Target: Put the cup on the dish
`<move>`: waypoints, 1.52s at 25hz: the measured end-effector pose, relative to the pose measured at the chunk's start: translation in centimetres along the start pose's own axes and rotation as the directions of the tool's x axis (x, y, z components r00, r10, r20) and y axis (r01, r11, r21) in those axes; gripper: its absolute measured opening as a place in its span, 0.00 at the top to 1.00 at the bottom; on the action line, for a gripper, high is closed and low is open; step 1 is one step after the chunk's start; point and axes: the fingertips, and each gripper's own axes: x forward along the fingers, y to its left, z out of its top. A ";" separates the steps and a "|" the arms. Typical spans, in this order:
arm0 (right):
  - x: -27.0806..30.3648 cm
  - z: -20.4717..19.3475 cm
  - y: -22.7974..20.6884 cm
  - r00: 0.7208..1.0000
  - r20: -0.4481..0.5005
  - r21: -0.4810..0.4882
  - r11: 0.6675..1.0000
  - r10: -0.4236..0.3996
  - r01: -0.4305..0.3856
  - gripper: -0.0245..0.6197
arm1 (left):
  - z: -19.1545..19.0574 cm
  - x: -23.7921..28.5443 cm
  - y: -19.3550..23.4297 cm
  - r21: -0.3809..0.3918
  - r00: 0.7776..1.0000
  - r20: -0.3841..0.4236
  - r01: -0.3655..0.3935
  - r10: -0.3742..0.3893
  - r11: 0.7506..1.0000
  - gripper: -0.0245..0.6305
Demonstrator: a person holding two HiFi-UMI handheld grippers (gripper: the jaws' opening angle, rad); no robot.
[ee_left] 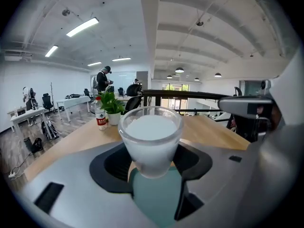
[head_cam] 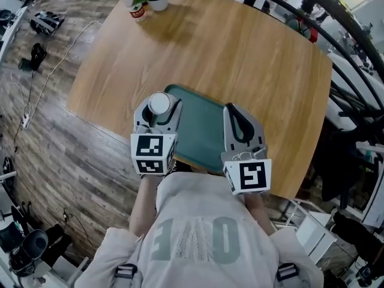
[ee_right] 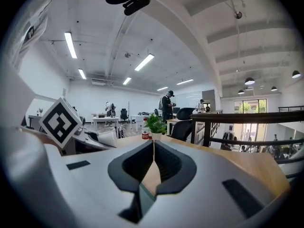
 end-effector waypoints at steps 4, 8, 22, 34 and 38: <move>0.9 -0.5 0.2 0.999 -0.024 0.001 1.000 -0.022 0.022 0.93 | -4.0 2.6 1.0 0.039 0.995 -0.101 0.004 0.000 0.999 0.56; 1.0 -0.9 -0.5 0.998 -0.044 0.003 0.999 -0.044 0.044 0.93 | -8.0 4.4 0.2 0.079 0.983 -0.185 0.012 0.003 0.997 0.56; 1.0 -1.7 -1.0 0.995 -0.078 0.012 0.998 -0.067 0.068 0.93 | -12.9 8.1 -0.4 0.070 0.967 -0.254 0.023 -0.005 0.997 0.56; 0.7 -1.9 -1.6 0.993 -0.084 0.006 0.996 -0.085 0.086 0.93 | -14.4 9.3 -0.4 0.081 0.958 -0.286 0.023 0.001 0.996 0.56; 0.7 -1.5 -1.1 0.994 -0.074 0.005 0.997 -0.076 0.077 0.93 | -14.4 9.8 -0.4 0.046 0.957 -0.289 0.023 -0.009 0.999 0.56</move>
